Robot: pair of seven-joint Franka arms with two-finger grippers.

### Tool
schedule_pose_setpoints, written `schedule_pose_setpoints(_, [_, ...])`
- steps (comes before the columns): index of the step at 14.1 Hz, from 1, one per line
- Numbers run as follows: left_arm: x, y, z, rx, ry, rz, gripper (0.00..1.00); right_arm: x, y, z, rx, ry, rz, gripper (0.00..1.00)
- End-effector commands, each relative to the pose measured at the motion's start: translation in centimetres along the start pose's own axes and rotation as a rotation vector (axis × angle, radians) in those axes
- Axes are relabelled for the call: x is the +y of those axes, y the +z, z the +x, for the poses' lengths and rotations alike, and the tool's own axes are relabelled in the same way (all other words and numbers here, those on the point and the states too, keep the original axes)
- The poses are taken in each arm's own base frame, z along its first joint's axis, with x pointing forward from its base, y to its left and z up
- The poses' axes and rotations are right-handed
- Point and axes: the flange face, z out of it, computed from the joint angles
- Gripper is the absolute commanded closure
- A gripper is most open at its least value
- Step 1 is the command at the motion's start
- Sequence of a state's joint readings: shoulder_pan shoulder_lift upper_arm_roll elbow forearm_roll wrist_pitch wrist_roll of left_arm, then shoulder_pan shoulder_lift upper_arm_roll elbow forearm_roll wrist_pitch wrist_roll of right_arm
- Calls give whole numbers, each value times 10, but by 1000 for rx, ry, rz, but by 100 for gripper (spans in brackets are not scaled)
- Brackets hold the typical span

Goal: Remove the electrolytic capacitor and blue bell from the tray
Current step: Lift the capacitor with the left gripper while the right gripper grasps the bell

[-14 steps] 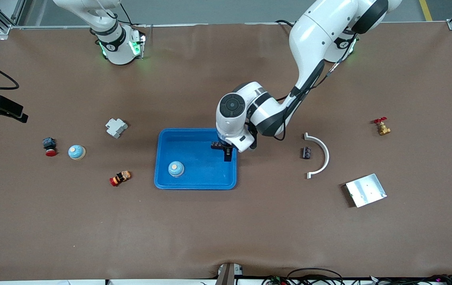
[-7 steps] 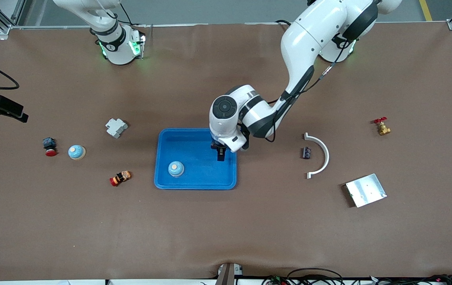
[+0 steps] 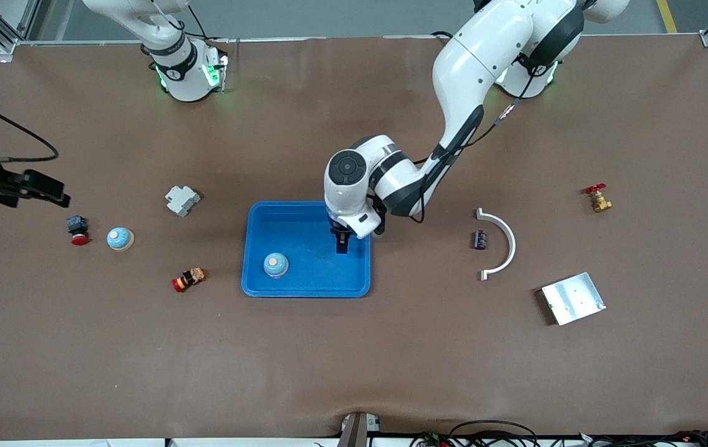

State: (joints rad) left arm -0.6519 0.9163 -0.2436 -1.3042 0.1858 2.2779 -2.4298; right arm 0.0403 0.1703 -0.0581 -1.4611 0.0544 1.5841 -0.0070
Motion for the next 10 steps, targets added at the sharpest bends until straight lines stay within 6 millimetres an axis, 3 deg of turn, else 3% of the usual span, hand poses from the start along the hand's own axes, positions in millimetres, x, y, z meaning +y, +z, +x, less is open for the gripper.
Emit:
schedule_pose_setpoints(1, [1, 13, -6, -10, -6, -21, 0, -29, 29, 21, -5, 18, 44, 0])
schedule_pose_setpoints(4, [0, 23, -5, -5, 0, -27, 0, -92, 82, 46, -12, 148, 59, 0])
schedule_pose_setpoints(8, [-1, 29, -4, -2, 1, -25, 0, -171, 176, 62, -38, 265, 69, 0])
schedule_pose_setpoints(10, [0, 29, -3, -1, 6, -28, 0, -189, 218, 67, -50, 287, 73, 0])
